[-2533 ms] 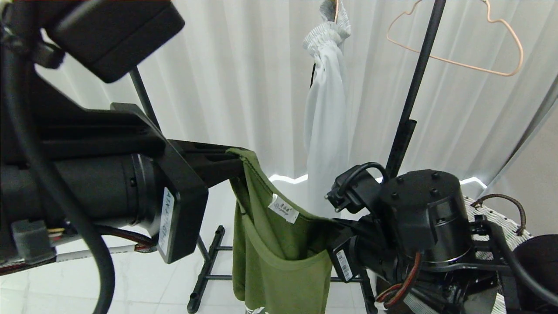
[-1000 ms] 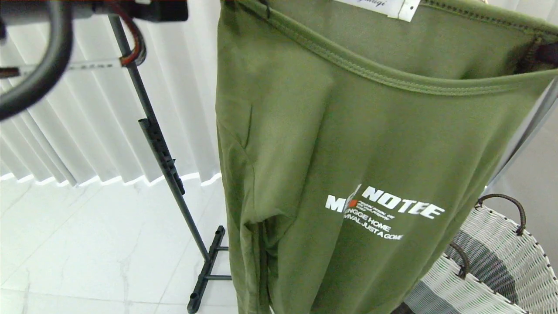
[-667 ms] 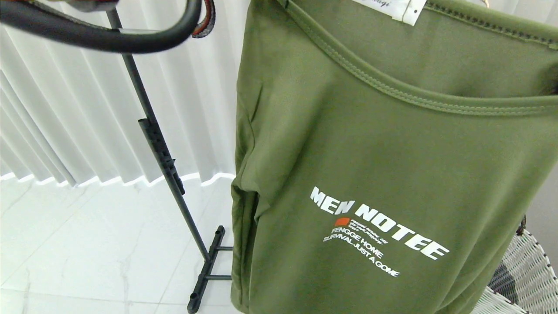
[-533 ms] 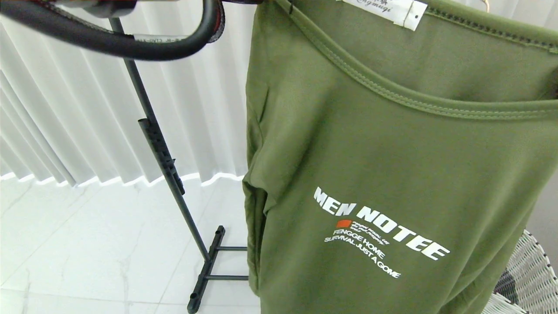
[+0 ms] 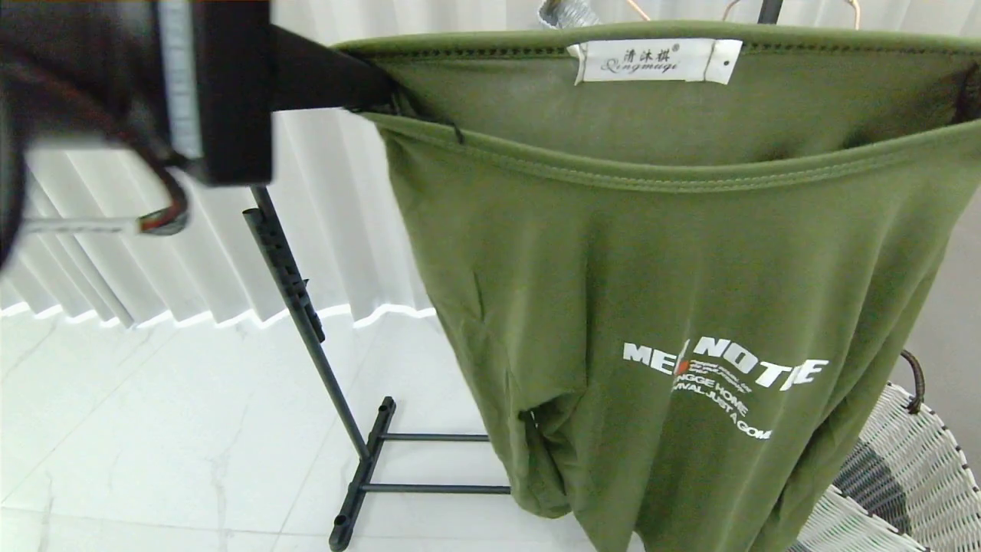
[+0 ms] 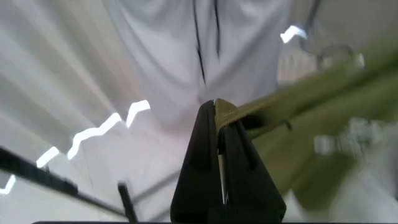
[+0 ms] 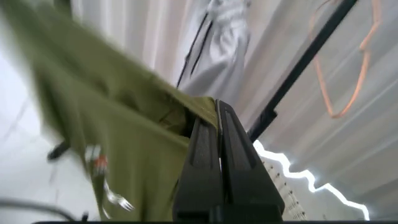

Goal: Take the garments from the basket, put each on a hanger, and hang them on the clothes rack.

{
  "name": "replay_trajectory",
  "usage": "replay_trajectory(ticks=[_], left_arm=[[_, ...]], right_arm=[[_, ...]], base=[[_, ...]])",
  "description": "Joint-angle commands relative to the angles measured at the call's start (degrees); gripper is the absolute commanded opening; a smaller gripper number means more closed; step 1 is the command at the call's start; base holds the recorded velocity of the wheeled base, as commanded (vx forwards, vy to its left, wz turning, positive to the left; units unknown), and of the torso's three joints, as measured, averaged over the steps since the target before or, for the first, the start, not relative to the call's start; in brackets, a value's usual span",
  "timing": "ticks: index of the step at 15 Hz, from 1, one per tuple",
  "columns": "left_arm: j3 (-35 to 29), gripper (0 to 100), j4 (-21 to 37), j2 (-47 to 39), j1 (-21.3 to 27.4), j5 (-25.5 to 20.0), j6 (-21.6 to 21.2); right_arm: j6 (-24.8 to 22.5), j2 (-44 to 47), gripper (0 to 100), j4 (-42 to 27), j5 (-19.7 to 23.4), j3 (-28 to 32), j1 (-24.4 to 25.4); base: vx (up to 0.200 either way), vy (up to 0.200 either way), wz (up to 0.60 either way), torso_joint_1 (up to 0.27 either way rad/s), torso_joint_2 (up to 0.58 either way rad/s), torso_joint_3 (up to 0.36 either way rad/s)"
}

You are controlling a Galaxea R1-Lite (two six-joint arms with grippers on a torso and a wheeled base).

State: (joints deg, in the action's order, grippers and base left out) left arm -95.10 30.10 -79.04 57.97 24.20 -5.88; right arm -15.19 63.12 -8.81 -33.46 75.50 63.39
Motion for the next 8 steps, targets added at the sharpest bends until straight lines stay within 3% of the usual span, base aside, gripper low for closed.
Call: replay_trajectory(ticks=[1,4,8], left_arm=[[1.2,0,4.4,7.1,5.3,0.1,2.3],[4.1,0,4.5,9.9,11.0,0.1,2.4],[4.3,0,4.5,10.7,13.3,0.1,2.4]], right_arm=[[-0.5,3.5,0,4.0,0.0,0.2,-0.5],[-2.7,7.7,0,13.5,0.3,0.3,-0.4],[-3.0,8.9,0,15.1,0.2,0.4,-0.4]], base=[[0.000,0.000,0.00,0.000,0.00,0.000],[0.000,0.000,0.00,0.000,0.00,0.000],[0.000,0.000,0.00,0.000,0.00,0.000]])
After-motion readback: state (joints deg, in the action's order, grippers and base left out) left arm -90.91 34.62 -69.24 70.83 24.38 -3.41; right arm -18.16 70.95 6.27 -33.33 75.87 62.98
